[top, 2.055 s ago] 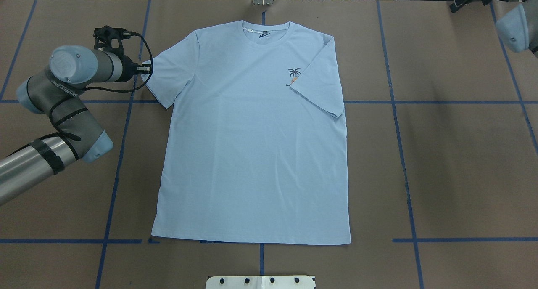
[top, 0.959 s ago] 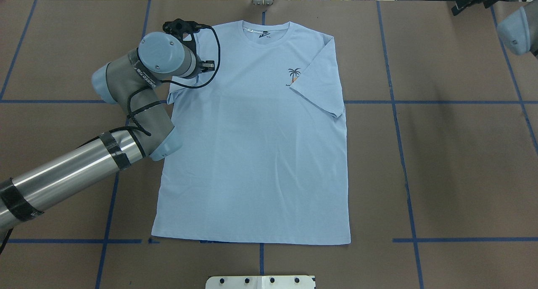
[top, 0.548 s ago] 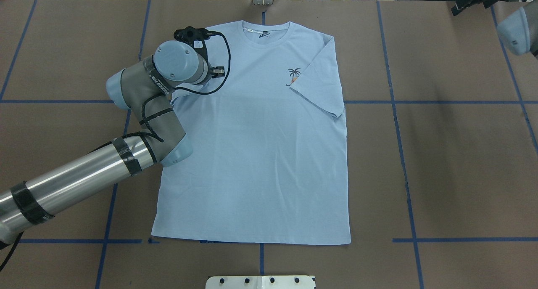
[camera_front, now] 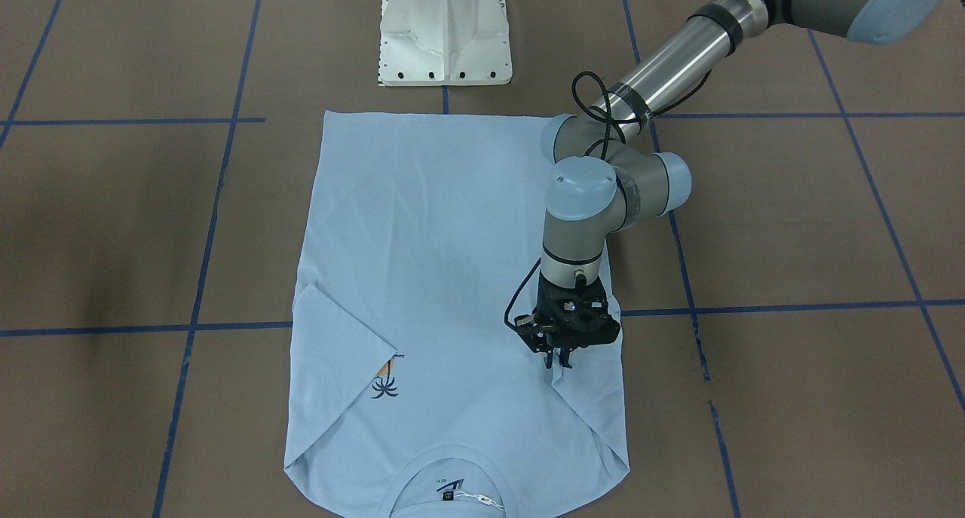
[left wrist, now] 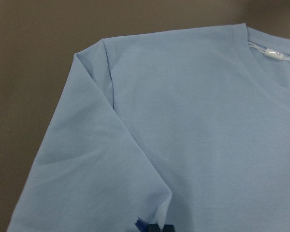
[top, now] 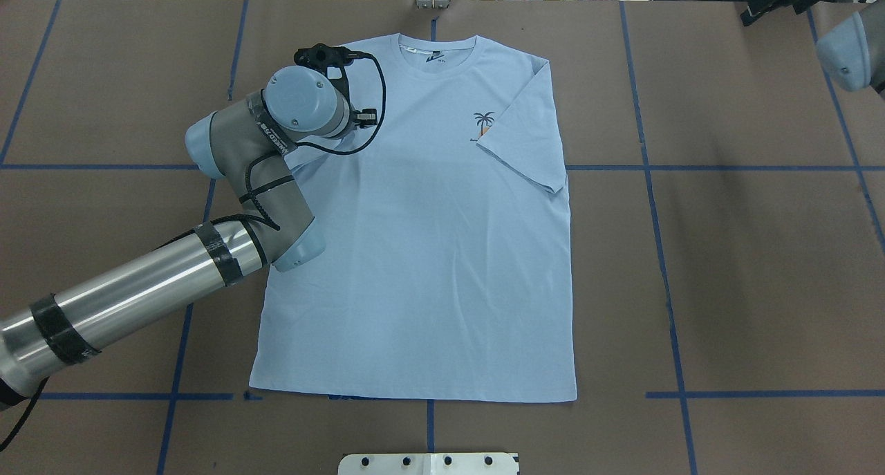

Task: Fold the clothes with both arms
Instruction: 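Grasp the sleeve with the left gripper and fold it over the shirt body, then move both grippers to the hem corners nearest the robot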

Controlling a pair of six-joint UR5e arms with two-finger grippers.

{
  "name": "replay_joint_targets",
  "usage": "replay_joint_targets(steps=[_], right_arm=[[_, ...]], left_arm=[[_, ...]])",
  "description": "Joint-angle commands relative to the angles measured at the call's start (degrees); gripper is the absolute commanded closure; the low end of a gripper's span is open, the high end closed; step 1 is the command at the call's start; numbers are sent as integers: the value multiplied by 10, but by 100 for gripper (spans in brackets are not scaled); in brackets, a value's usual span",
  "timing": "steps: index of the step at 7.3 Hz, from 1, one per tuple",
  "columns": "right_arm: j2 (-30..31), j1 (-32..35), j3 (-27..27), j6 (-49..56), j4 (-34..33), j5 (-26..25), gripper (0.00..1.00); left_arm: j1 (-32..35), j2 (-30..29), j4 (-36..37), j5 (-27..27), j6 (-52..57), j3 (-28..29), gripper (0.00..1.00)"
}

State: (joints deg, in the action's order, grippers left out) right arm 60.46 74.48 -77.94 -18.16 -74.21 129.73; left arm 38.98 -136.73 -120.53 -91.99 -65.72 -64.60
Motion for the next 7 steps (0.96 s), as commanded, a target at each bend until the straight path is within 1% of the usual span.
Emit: replay_joint_targets(steps=[1,2,3,4,5,7], right_arm=[[6,-22,-38,-74,0,-1,0],[31,-52,-90,-147,0,-17,0],[66,-93,-164,-234,0,-58,0],[111,-156,-262,-370,0,-116,0],[150,-234,-348,-488,-1,-193,0],[227,-375,-466,-687,-1,-296,2]], left_arm=[[3,3,12,-6,36,-31,0],[5,31,33,-10,52,-92,0],[5,82,36,-40,53,-164,0],[5,123,36,-51,53,-231,0],[4,159,39,-52,53,-293,0],[-6,236,38,-72,2,-395,0]])
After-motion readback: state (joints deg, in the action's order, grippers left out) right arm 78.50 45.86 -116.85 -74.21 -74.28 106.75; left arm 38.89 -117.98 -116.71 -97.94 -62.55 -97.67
